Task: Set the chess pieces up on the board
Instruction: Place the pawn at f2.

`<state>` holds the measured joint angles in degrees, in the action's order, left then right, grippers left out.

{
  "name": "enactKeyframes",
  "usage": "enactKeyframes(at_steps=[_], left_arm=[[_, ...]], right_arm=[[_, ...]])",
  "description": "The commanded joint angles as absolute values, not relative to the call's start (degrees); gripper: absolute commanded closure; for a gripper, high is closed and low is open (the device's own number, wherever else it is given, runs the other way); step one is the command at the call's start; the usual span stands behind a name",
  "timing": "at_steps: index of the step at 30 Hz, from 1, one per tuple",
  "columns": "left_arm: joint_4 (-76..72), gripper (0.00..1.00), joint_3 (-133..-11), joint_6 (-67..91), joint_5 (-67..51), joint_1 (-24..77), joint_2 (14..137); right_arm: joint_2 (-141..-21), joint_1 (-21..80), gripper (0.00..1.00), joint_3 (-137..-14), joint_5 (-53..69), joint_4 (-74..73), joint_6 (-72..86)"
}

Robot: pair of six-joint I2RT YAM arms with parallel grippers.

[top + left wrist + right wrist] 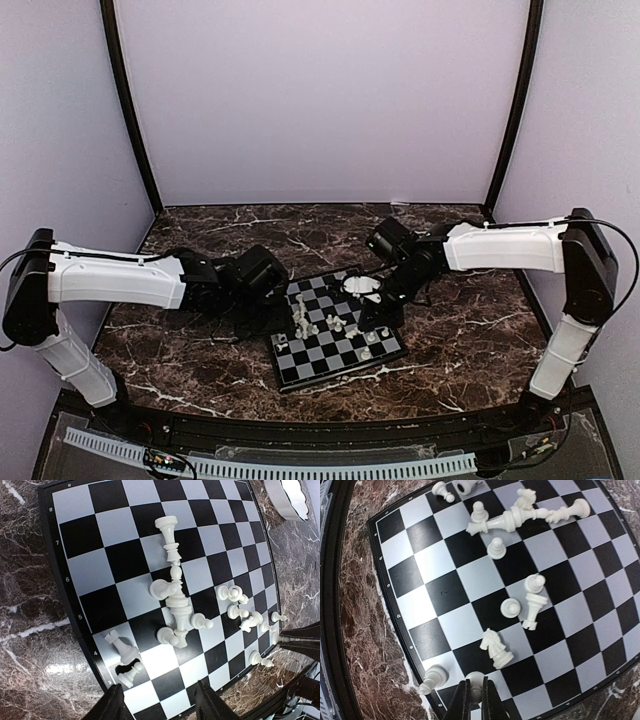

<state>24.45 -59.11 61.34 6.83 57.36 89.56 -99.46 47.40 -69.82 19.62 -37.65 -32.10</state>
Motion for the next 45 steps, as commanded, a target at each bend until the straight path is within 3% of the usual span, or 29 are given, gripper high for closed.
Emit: enactKeyframes(at_steps=[1, 15, 28, 45], left_arm=[[25.4, 0.49, -60.4, 60.5, 6.8, 57.1, 89.1], [25.4, 0.49, -58.0, 61.4, 6.7, 57.1, 87.3], [24.1, 0.49, -58.0, 60.9, 6.3, 57.0, 88.3], [24.5, 0.49, -59.0, 60.1, 6.0, 57.0, 89.2]], right_arm=[[-100.2, 48.7, 0.98, -68.4, 20.9, -36.9, -32.6], [-104.8, 50.2, 0.97, -69.2, 16.1, -34.3, -30.5], [-105.6, 50.2, 0.84, -70.0, 14.7, -35.1, -31.1], [-104.9, 47.5, 0.79, -78.6, 17.3, -42.3, -32.8]])
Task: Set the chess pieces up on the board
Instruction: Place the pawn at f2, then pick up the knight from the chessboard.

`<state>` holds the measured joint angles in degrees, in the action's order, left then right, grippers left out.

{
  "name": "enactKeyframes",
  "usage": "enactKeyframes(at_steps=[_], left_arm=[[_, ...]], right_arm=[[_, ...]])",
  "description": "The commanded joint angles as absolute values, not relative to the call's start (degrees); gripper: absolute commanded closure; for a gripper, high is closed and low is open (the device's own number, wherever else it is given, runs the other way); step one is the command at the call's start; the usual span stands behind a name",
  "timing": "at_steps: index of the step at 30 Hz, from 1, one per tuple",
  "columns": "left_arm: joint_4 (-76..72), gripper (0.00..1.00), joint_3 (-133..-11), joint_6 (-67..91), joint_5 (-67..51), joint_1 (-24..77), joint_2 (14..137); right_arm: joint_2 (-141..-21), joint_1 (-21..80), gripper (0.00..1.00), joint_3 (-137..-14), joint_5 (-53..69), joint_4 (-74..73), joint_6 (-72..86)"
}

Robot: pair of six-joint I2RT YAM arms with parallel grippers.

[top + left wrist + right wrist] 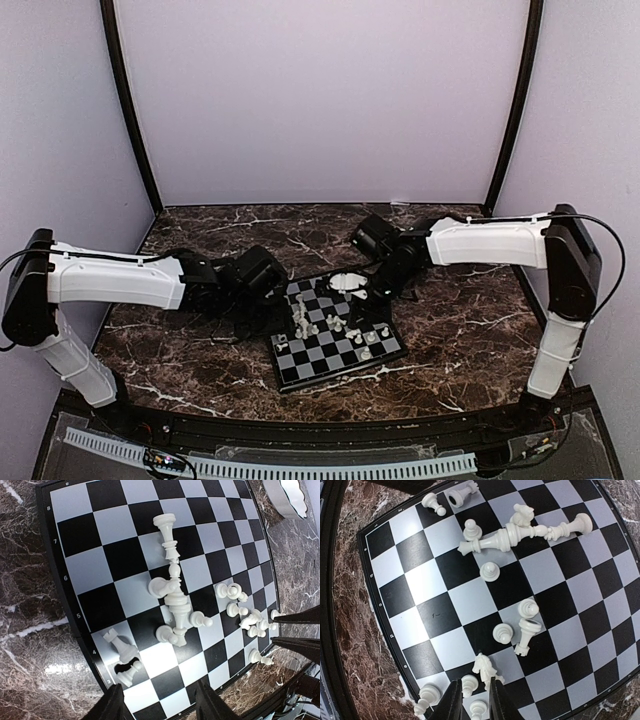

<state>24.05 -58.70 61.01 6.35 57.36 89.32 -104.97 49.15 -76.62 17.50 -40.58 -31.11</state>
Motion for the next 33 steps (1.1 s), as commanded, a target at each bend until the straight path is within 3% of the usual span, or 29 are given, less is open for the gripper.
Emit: enactKeyframes(at_steps=[1, 16, 33], left_arm=[[24.6, 0.49, -59.0, 60.1, 6.0, 57.0, 89.2], [24.8, 0.49, -58.1, 61.0, 6.4, 57.0, 88.6], [24.0, 0.49, -58.6, 60.1, 5.7, 56.2, 89.8]], right_arm=[[-105.6, 47.1, 0.79, -78.8, 16.8, -42.2, -33.3], [-112.1, 45.4, 0.71, -81.3, 15.7, -45.8, -42.6], [-115.7, 45.5, 0.69, -86.2, 19.2, -48.5, -44.5]])
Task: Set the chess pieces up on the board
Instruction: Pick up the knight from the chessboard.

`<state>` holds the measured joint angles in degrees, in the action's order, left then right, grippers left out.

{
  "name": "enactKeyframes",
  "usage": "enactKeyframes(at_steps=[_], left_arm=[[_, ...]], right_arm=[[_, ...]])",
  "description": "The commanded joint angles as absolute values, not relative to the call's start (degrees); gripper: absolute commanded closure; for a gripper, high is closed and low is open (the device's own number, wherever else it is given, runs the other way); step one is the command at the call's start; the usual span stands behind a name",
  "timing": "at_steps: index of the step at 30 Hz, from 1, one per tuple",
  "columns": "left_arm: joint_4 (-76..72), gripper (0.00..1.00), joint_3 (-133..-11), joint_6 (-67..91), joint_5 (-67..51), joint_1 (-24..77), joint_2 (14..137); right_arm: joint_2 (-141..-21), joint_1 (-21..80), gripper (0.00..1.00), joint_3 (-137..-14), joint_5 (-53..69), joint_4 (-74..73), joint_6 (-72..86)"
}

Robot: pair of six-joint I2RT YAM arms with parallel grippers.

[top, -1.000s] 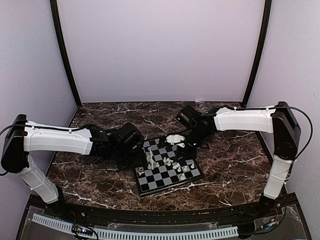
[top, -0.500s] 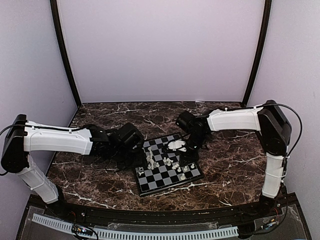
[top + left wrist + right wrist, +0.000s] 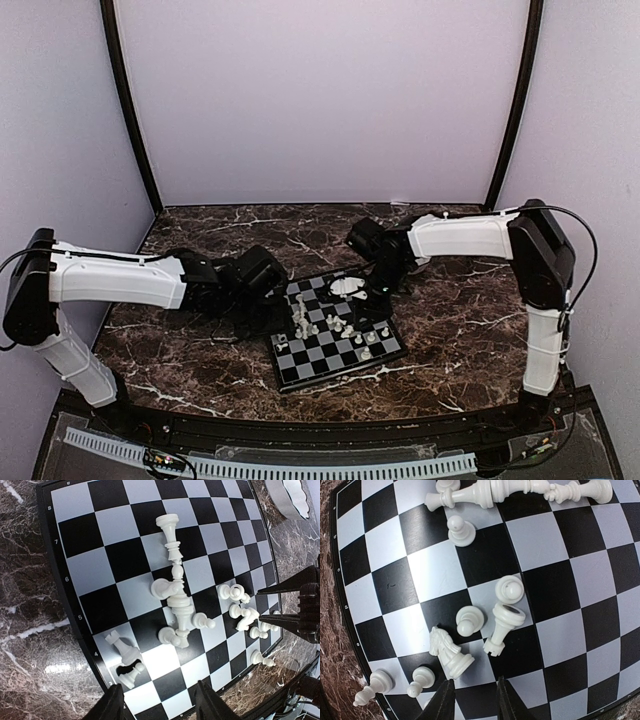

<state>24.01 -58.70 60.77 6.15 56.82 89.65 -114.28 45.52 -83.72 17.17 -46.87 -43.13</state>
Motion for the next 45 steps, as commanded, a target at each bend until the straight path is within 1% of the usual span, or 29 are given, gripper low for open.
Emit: enactKeyframes(at_steps=[1, 11, 19, 31, 35, 40, 42, 45], left_arm=[[24.0, 0.49, -58.7, 60.0, 5.7, 56.1, 89.9], [23.8, 0.49, -59.1, 59.5, 5.2, 55.7, 90.4], [23.8, 0.49, -59.5, 59.3, 4.9, 55.5, 90.8], [24.3, 0.49, -59.8, 58.9, 4.8, 55.5, 90.7], [24.5, 0.49, -59.9, 58.5, 5.0, 55.5, 90.5], [25.9, 0.49, -61.0, 57.7, 5.4, 55.5, 90.7], [26.0, 0.49, -61.1, 57.7, 5.4, 55.5, 90.6], [26.0, 0.49, -61.1, 57.6, 5.4, 55.5, 90.5]], right_arm=[[-115.9, 45.6, 0.69, -86.6, 19.5, -48.7, -44.7], [-117.0, 46.4, 0.69, -89.2, 21.6, -51.7, -48.2], [-116.2, 47.2, 0.72, -88.3, 21.0, -51.9, -50.4], [-118.0, 48.9, 0.68, -88.0, 17.0, -49.0, -49.5], [-118.5, 49.0, 0.65, -87.9, 16.0, -48.7, -49.5], [-118.9, 49.1, 0.65, -87.7, 15.5, -48.6, -49.0], [-119.0, 49.2, 0.66, -87.5, 15.3, -48.6, -48.9], [-119.0, 49.1, 0.72, -87.4, 14.5, -48.2, -48.4]])
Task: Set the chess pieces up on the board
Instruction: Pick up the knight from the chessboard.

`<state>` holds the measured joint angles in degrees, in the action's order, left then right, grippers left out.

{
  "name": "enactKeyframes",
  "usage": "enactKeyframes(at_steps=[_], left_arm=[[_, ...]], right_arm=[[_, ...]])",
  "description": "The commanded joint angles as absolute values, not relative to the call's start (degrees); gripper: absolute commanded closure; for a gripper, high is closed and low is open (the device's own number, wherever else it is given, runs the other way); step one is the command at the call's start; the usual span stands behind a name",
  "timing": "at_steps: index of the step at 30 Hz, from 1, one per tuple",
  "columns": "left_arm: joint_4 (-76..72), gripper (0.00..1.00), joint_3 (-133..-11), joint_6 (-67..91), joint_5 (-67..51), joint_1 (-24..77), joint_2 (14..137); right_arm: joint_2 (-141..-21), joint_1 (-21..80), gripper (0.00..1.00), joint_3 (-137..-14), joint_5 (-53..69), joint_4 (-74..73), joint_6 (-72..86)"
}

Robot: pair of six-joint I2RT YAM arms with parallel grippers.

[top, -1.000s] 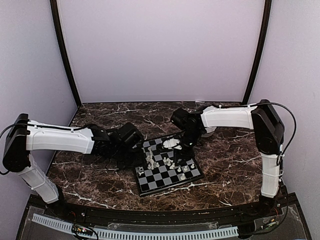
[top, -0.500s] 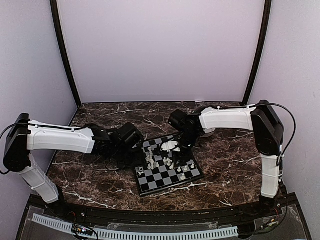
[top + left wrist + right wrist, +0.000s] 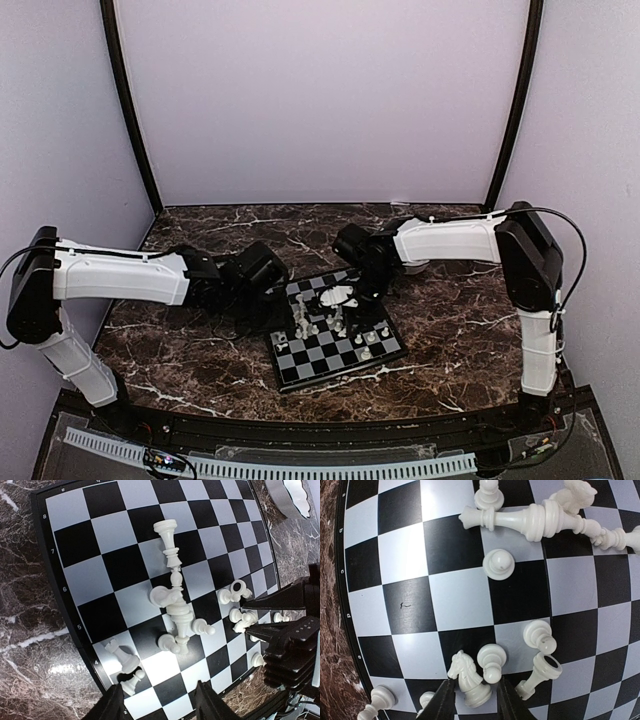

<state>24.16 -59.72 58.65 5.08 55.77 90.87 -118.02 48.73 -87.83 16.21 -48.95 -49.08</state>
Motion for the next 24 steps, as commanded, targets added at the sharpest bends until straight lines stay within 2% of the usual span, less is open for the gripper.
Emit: enactKeyframes(at_steps=[1, 9, 17, 24], left_arm=[[26.0, 0.49, -61.2, 57.5, 5.4, 55.5, 90.4], [27.9, 0.49, -65.1, 55.4, 5.1, 54.7, 91.4], [28.8, 0.49, -70.8, 54.9, 3.8, 53.0, 91.6], [16.8, 0.48, -70.7, 49.5, 0.4, 53.0, 88.4]], right_arm=[[-119.0, 49.1, 0.73, -87.4, 14.3, -48.1, -48.3], [-116.3, 48.7, 0.85, -88.1, 16.5, -48.6, -46.1], [-109.1, 47.1, 0.87, -88.9, 22.9, -49.0, -40.1], [-102.8, 44.0, 0.87, -87.7, 30.6, -41.2, -30.5]])
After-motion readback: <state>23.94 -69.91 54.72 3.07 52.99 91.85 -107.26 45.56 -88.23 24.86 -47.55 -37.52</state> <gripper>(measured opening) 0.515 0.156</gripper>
